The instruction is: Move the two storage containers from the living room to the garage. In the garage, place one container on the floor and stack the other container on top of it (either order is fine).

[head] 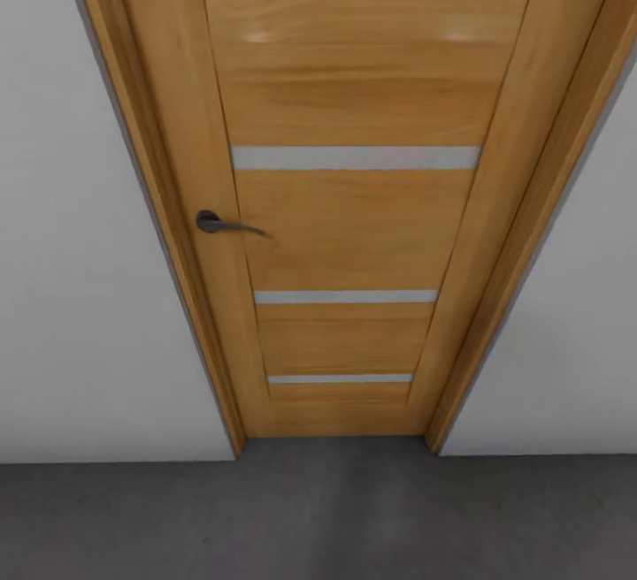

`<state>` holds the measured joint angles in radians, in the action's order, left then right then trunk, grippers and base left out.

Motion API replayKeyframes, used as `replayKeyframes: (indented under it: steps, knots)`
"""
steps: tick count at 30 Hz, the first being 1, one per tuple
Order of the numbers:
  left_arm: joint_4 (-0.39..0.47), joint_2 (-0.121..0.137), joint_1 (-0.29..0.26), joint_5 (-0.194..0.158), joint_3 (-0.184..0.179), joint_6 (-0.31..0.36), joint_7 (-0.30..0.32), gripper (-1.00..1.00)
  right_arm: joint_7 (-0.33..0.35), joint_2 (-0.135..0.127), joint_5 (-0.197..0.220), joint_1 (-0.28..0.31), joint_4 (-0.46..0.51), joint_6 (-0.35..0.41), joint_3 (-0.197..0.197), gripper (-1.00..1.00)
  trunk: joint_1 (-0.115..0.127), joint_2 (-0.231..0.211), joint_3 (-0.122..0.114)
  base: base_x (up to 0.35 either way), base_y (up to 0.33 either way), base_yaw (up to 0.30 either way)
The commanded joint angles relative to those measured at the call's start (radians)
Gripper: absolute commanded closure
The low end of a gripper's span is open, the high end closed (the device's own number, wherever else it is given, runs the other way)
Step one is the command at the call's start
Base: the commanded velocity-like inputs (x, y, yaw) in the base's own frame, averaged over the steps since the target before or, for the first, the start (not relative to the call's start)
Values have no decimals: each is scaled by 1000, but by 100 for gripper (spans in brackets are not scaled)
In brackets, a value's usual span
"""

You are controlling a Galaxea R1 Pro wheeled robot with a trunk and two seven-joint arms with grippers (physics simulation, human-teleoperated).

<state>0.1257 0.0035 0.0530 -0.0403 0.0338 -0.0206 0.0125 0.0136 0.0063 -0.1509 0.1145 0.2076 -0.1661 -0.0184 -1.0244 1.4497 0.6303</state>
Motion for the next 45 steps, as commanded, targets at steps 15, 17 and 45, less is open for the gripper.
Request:
replayKeyframes:
  steps: [15,17,45]
  knots:
    - [2,0,1,-4,3,-1,1,-100,0,0,-4,1,0,-3,-1,-100,-1,0,1,340,0,0]
    - [2,0,1,-4,3,-1,1,-100,0,0,-4,1,0,-3,-1,-100,-1,0,1,340,0,0]
    - [2,-16,1,-3,-1,-1,2,-100,0,0,7,1,1,2,3,-100,-1,0,1,219,0,0]
